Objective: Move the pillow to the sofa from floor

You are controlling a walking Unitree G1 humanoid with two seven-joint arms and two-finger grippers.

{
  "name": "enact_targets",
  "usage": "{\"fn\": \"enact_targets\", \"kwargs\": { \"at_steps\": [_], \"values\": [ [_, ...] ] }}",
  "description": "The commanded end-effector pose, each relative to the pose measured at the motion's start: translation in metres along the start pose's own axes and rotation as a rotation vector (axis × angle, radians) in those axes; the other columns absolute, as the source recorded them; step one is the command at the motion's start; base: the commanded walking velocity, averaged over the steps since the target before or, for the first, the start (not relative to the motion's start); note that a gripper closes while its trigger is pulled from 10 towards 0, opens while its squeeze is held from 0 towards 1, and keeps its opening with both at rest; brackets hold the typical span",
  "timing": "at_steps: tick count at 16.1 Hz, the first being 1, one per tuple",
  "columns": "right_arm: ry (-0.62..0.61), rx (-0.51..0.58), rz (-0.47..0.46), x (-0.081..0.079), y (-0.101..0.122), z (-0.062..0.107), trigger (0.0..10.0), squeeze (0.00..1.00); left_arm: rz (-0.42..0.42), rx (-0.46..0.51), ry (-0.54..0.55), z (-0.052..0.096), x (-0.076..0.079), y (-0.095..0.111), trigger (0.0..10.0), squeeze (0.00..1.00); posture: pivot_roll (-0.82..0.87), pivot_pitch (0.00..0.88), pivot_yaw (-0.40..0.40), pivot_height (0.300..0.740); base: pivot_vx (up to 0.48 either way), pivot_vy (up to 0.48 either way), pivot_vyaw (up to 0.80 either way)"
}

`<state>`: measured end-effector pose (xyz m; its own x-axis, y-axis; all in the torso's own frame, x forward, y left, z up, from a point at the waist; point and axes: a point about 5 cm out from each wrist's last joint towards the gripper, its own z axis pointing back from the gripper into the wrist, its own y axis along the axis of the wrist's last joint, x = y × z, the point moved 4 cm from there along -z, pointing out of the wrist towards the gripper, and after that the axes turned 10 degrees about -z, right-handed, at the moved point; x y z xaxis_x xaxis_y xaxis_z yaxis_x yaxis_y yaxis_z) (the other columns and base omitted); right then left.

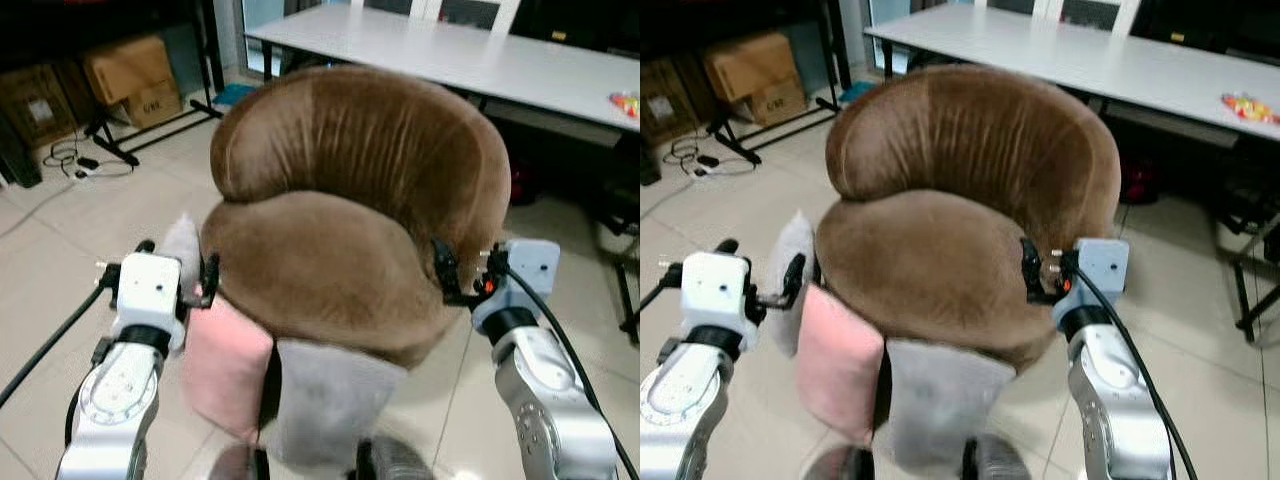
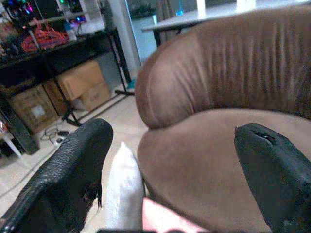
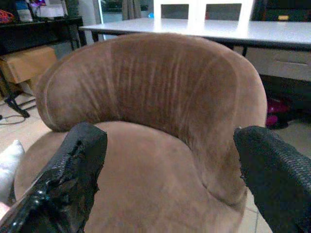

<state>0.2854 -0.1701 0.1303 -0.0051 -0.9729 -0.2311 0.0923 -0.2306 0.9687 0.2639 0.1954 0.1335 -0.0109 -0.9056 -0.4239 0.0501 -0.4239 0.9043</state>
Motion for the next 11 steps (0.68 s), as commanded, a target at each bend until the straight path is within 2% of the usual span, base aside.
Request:
{"fn": "enact_targets", "kwargs": {
  "at_steps": [1, 3, 4, 5, 6, 8, 11],
  "values": [
    [-0.014, 0.005, -0.003, 0.004, 0.001, 0.000, 10.0, 0.00, 0.003, -0.008, -0.013, 0.000, 0.001, -0.001, 10.0, 0.03, -0.05, 0.000, -0.025, 0.611, 0.000, 0.000, 0.00],
    [-0.006, 0.000, -0.010, 0.002, 0.000, -0.001, 10.0, 0.00, 0.018, -0.015, -0.021, -0.001, 0.002, -0.002, 10.0, 0.04, -0.05, 0.000, -0.026, 0.607, 0.000, 0.000, 0.00],
    [0.000, -0.012, -0.008, 0.001, -0.003, 0.000, 10.0, 0.55, 0.030, -0.014, -0.038, 0.000, 0.003, -0.003, 10.0, 0.21, -0.05, 0.000, -0.026, 0.607, 0.000, 0.000, 0.00],
    [-0.004, -0.019, -0.012, 0.002, -0.004, 0.000, 10.0, 1.00, 0.030, -0.013, -0.044, 0.000, 0.004, -0.003, 10.0, 0.64, -0.05, 0.000, -0.027, 0.607, 0.000, 0.000, 0.00],
    [-0.021, 0.001, 0.032, 0.005, -0.002, 0.000, 10.0, 1.00, 0.027, -0.009, -0.052, 0.000, 0.005, -0.003, 10.0, 1.00, -0.05, 0.000, -0.027, 0.607, 0.000, 0.000, 0.00],
    [-0.018, 0.030, 0.018, 0.008, 0.002, 0.000, 10.0, 1.00, 0.030, -0.006, -0.046, -0.001, 0.003, -0.003, 10.0, 1.00, -0.05, 0.000, -0.027, 0.607, 0.000, 0.000, 0.00],
    [-0.054, 0.020, 0.055, 0.015, 0.000, -0.001, 10.0, 1.00, 0.057, 0.001, -0.032, -0.003, 0.000, -0.003, 10.0, 1.00, -0.05, 0.000, -0.026, 0.607, 0.000, 0.000, 0.00]
  ]
}}
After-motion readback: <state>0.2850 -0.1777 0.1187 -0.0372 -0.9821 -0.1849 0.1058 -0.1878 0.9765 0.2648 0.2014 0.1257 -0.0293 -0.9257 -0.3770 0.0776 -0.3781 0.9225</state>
